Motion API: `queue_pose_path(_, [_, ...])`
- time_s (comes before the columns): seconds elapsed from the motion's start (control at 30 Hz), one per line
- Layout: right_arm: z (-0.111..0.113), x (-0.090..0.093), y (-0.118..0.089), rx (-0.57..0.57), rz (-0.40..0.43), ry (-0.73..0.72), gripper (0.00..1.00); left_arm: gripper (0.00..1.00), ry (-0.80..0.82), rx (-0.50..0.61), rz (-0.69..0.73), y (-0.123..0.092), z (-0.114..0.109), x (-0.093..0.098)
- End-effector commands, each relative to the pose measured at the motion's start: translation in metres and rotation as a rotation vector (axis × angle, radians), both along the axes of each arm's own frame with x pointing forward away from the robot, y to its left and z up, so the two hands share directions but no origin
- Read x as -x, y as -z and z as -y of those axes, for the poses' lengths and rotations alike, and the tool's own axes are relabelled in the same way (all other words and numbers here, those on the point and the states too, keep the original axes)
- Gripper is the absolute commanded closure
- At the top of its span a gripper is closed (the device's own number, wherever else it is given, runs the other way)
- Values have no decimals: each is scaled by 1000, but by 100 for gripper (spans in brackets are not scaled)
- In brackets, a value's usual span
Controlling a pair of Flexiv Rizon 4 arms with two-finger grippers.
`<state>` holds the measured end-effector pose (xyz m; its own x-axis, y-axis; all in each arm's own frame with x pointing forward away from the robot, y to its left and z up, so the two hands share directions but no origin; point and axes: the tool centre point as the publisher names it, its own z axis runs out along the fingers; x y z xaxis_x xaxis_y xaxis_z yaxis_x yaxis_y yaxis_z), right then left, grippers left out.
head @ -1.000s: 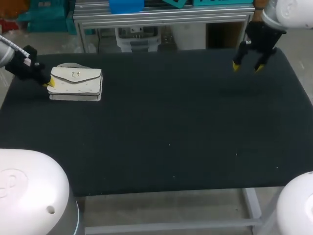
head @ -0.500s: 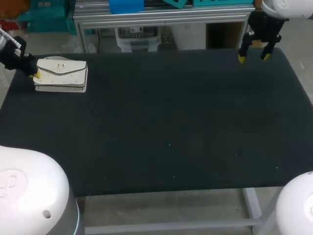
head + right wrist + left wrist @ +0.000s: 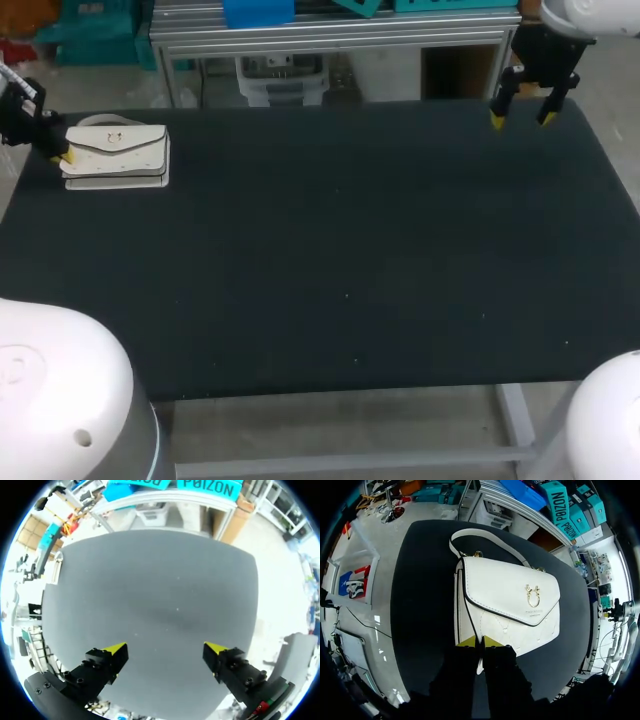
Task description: Pick up the bag, open it, inspect its contents, close it, and place it on the opposite side
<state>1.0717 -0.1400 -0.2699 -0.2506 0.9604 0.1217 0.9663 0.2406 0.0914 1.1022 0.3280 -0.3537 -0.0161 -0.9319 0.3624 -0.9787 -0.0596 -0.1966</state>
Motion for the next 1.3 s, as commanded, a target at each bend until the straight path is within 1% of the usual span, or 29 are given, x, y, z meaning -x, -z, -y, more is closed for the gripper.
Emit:
queue_pose_path(0.03, [1, 1, -2, -2, 0, 2, 0, 100, -7, 25, 10, -2, -9, 3])
queue_pose_path(0.1, [2, 2, -2, -6, 1, 4, 0, 100, -3, 37, 12, -3, -12, 4])
queue_pose_path(0.17, [2, 2, -2, -7, 1, 5, 0, 100, 8, 86, 13, -4, -17, 4])
queue_pose_path(0.27, [1, 3, -2, -9, -3, 7, 0, 100, 4, 116, 9, -5, -21, 4])
queue_pose_path(0.4, [0, 4, -2, -9, -7, 8, 0, 100, 30, 126, 27, -13, -19, 8])
queue_pose_path(0.53, [0, 3, -3, -8, -8, 9, 0, 100, 42, 137, 39, -21, -19, 7])
queue_pose_path(0.77, [-2, 3, -2, -7, -12, 12, 0, 100, 38, 167, 20, -18, -25, -9])
queue_pose_path(0.93, [-1, 3, -3, -2, -13, 16, 0, 100, 32, 179, 12, -15, -31, -13])
queue_pose_path(0.97, [-1, 4, -3, -1, -12, 18, 0, 98, 32, 180, 11, -15, -31, -13])
queue_pose_path(1.0, [-1, 4, -4, -1, -12, 19, 0, 81, 32, 179, 11, -14, -32, -13])
queue_pose_path(1.03, [-1, 4, -4, 0, -12, 20, 0, 73, 31, 182, 11, -14, -33, -13])
queue_pose_path(1.07, [-1, 3, -4, 1, -12, 21, 0, 69, 30, 187, 13, -14, -34, -14])
queue_pose_path(1.1, [-2, 3, -4, 1, -12, 21, 0, 67, 29, 190, 14, -15, -35, -14])
queue_pose_path(1.17, [-3, 3, -4, 3, -12, 20, 0, 51, 29, 191, 19, -17, -35, -14])
queue_pose_path(1.2, [-4, 3, -4, 3, -13, 19, 0, 20, 31, 191, 23, -20, -35, -13])
queue_pose_path(1.23, [-5, 3, -5, 4, -13, 18, 0, 0, 32, 190, 28, -22, -37, -13])
queue_pose_path(1.3, [-6, 3, -5, 4, -12, 16, 0, 0, 32, 188, 38, -25, -38, -12])
